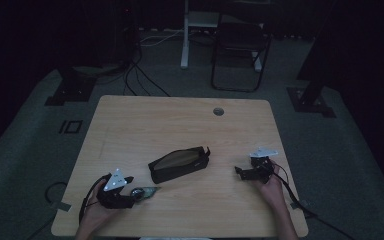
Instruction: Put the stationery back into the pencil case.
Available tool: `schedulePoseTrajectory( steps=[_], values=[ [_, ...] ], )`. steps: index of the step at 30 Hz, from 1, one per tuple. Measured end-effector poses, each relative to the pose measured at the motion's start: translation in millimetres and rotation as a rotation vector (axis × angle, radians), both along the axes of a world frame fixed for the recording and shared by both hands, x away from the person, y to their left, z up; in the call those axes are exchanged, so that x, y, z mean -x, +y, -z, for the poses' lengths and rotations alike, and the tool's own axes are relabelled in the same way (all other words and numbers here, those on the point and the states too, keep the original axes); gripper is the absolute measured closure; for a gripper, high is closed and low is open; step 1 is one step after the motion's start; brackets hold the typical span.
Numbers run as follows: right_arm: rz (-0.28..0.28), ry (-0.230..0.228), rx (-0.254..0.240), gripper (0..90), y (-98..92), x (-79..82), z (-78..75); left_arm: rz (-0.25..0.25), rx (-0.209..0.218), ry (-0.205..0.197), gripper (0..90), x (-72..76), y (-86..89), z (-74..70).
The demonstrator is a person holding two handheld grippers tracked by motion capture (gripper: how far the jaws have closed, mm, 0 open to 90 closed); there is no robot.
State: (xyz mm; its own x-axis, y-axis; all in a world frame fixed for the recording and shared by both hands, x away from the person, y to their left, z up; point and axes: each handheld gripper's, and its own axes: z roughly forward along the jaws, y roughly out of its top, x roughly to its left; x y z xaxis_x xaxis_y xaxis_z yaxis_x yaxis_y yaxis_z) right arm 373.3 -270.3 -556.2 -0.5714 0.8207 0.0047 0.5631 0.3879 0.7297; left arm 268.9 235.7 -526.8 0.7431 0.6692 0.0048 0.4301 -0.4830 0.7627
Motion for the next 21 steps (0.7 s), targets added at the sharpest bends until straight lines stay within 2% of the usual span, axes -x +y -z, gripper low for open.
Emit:
schedulePoseTrajectory(
  steps=[7,21],
  values=[
    [0.000,0.000,0.000,12.1,0.0,0.0,0.0,0.015,-0.016,0.005,30.9,3.5,-0.9,5.5],
    [0.000,0.000,0.000,12.1,0.0,0.0,0.0,0.047,-0.068,0.043,30.5,3.8,-6.4,18.0]
  ],
)
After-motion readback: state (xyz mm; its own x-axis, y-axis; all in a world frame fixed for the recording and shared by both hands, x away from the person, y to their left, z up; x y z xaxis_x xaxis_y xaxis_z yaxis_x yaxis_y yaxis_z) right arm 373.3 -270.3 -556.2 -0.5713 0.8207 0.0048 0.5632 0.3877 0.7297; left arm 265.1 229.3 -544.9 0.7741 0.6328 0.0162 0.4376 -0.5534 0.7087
